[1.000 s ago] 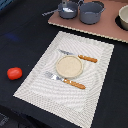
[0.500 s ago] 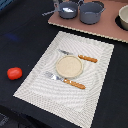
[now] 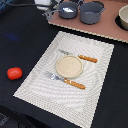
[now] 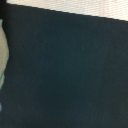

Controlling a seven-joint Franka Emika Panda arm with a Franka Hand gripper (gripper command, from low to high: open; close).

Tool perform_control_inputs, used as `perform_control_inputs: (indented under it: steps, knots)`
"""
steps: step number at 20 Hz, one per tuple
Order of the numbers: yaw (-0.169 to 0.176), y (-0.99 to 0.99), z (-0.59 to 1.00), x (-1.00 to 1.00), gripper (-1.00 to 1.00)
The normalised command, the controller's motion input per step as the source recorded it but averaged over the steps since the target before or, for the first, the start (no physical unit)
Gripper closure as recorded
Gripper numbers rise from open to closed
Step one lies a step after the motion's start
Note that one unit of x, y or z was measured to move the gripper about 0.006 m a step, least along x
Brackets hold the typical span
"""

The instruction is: Place the pan onto the stove and place the fish and sausage into the pan.

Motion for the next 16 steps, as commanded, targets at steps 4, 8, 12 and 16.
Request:
perform_control_inputs:
  steps: [4,8,12,16]
  knots:
    - [0.0,-1.0,0.08,0.0,-1.0]
    - [0.0,-1.0,0.01,0.0,-1.0]
    - [0.011,-0.97,0.0,0.0,-1.0]
    - [0.054,-0.88,-0.05,0.04,-1.0]
